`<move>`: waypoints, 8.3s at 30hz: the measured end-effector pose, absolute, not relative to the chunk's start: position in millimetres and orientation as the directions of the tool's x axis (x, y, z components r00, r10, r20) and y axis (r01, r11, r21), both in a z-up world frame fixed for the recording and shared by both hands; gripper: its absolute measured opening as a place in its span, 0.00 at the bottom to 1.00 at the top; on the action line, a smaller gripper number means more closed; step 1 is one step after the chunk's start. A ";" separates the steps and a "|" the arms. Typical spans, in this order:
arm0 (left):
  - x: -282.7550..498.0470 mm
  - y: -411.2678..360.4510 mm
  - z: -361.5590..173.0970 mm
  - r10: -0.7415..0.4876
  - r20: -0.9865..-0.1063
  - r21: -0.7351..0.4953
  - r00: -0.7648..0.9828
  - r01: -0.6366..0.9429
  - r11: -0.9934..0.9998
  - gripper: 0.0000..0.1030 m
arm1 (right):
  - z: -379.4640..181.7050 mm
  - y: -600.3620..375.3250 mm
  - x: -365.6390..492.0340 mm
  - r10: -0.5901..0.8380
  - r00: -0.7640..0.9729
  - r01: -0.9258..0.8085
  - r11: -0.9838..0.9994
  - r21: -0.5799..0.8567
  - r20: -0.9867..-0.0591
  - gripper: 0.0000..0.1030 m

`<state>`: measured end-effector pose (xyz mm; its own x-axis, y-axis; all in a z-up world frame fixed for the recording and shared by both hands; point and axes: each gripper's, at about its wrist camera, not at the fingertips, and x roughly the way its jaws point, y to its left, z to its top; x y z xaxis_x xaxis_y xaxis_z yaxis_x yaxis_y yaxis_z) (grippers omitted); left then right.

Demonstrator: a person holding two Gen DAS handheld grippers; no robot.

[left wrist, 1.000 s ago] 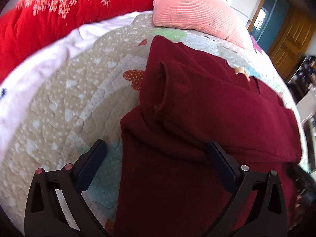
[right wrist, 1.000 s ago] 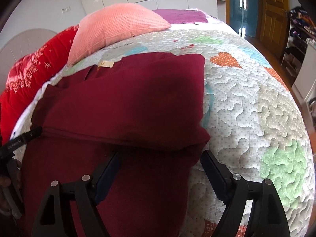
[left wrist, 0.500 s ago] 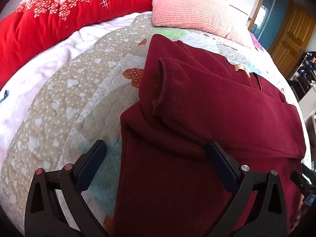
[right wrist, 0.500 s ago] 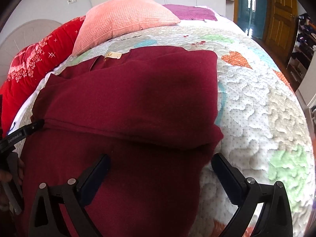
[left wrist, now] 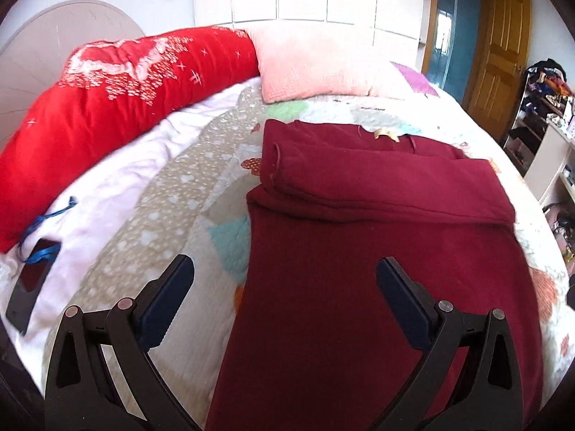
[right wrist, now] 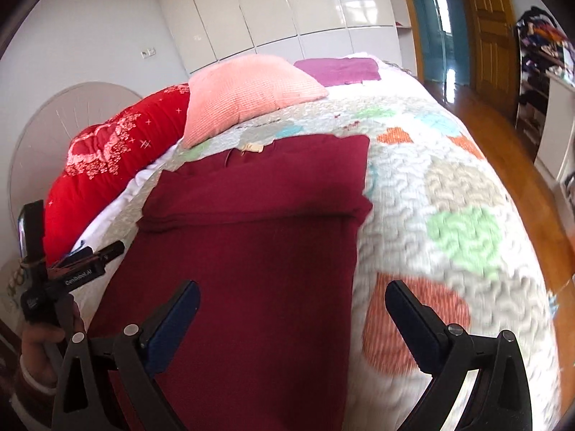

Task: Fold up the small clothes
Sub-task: 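Open both grippers and lift them away from the folded sweatshirt, then move both tools toward the sweatshirt hem, then grasp the hem with both grippers and fold it up toward the collar, then open both grippers and lift them off the folded sweatshirt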

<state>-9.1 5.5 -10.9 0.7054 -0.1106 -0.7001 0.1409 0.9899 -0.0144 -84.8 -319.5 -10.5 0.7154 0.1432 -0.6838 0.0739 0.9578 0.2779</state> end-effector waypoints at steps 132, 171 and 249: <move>-132.7 66.7 -66.0 -0.357 -0.807 -0.264 0.470 0.254 0.930 0.25 | -80.6 -300.2 -208.8 0.537 0.532 -0.143 0.819 0.555 -0.655 0.28; 208.5 8.8 -18.8 -0.378 -0.741 -0.379 0.555 0.119 0.918 0.12 | -37.8 -426.5 129.6 0.441 0.724 0.032 0.747 0.664 -0.531 0.20; 87.7 3.2 -30.8 -0.158 -0.800 -0.151 0.579 0.062 0.987 0.79 | -36.5 -345.4 11.7 0.142 0.659 0.094 0.959 0.268 -0.739 0.49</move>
